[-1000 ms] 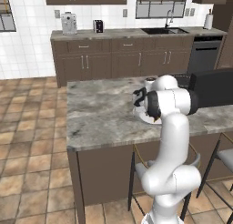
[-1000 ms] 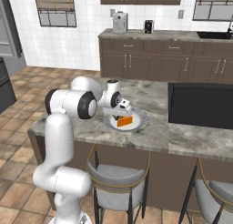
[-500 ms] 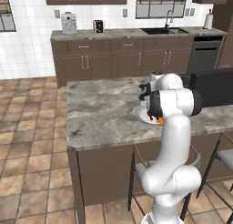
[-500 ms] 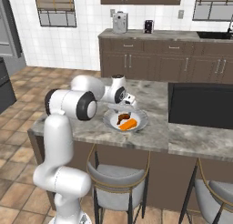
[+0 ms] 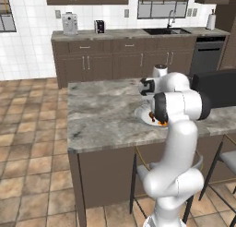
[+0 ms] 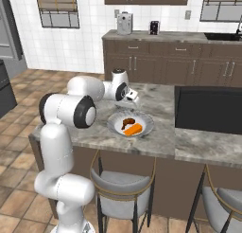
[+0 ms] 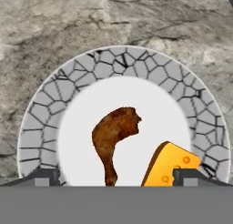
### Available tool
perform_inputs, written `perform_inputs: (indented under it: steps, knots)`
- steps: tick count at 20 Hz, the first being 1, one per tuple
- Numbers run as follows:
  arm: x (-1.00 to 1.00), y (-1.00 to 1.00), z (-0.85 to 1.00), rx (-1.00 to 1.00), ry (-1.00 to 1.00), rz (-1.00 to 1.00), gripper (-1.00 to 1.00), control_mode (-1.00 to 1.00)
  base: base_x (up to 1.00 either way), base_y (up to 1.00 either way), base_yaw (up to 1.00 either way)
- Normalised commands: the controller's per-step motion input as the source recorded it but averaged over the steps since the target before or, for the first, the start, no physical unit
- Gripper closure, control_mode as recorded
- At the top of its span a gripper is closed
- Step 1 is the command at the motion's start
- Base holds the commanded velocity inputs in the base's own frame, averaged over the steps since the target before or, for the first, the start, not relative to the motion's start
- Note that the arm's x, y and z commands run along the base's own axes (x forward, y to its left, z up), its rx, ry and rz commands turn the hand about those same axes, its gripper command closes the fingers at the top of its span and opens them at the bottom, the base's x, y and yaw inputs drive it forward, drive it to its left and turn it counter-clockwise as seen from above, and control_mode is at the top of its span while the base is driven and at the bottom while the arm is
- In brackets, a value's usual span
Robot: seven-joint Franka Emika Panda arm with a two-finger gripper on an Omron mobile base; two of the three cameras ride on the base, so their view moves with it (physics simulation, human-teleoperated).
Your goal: Take the cheese, chicken drumstick, and lime from the fridge and place them on the plate on the dining counter to create an appetizer plate.
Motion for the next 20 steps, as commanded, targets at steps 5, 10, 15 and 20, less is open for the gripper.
perform_inputs:
  steps: [5,10,15,20]
  knots:
    - [-0.48,0.09,0.02,0.0,-0.08,-0.06,-1.0,-1.0,0.0,0.0,0.0]
    - [-0.64,0.0,0.0,0.0,-0.1,-0.04,-1.0,-1.0,0.0,0.0,0.0]
    - [-0.48,0.0,0.0,0.0,-0.08,0.0,-1.0,1.0,-0.4,0.07,0.0]
    - [0.0,0.0,0.0,0.0,0.0,0.0,-1.0,1.0,-1.0,0.62,0.01]
